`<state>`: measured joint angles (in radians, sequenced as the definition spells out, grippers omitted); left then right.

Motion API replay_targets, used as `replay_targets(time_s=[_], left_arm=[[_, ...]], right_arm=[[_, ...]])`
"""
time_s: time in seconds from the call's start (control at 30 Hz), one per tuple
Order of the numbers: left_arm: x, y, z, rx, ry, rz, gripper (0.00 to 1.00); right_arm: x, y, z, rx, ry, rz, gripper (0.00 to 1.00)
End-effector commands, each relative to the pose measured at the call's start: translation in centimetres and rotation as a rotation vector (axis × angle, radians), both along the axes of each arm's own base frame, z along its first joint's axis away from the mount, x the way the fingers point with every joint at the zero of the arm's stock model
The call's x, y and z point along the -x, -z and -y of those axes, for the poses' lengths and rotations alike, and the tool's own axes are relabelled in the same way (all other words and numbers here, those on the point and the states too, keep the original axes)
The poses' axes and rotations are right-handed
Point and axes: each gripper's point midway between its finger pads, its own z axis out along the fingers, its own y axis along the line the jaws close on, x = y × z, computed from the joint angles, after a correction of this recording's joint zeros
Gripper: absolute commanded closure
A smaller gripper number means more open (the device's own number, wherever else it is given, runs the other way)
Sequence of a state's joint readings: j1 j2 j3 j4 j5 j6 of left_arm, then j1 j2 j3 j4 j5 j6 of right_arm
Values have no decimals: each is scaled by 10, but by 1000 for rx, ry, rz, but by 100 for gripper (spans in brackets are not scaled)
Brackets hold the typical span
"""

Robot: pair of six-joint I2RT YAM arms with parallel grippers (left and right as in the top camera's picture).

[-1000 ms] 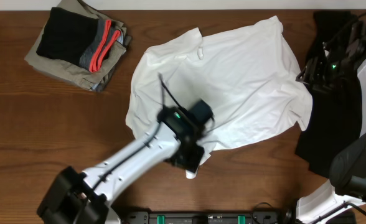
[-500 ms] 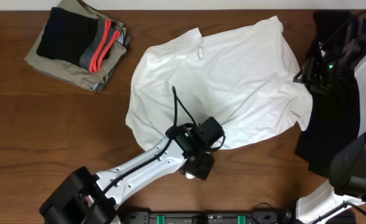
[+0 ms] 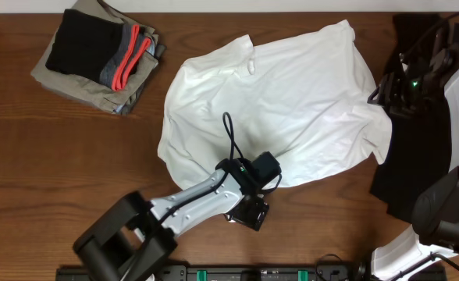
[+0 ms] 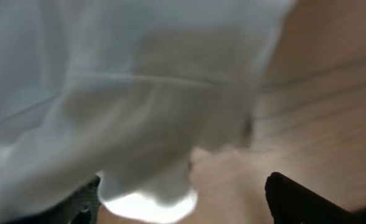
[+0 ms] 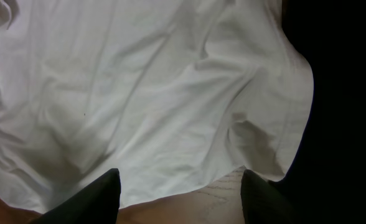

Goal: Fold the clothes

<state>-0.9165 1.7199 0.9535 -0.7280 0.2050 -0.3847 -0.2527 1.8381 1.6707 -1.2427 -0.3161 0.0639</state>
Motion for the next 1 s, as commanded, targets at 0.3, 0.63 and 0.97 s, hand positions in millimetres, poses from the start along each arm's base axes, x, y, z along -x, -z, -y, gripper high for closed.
replay_targets(time_s=[0.3,0.63,0.97], left_arm=[[-26,-20,-29,-42,-118,-17,94],[-77,-82,-89,2,-412,26,94],[-100,-87,-111,37,-467,78,94]], right_arm=[[5,0,-7,12,-38,-19,44],[45,9,12,127,37,-215,49],[89,42,3,95,38,-399,46]])
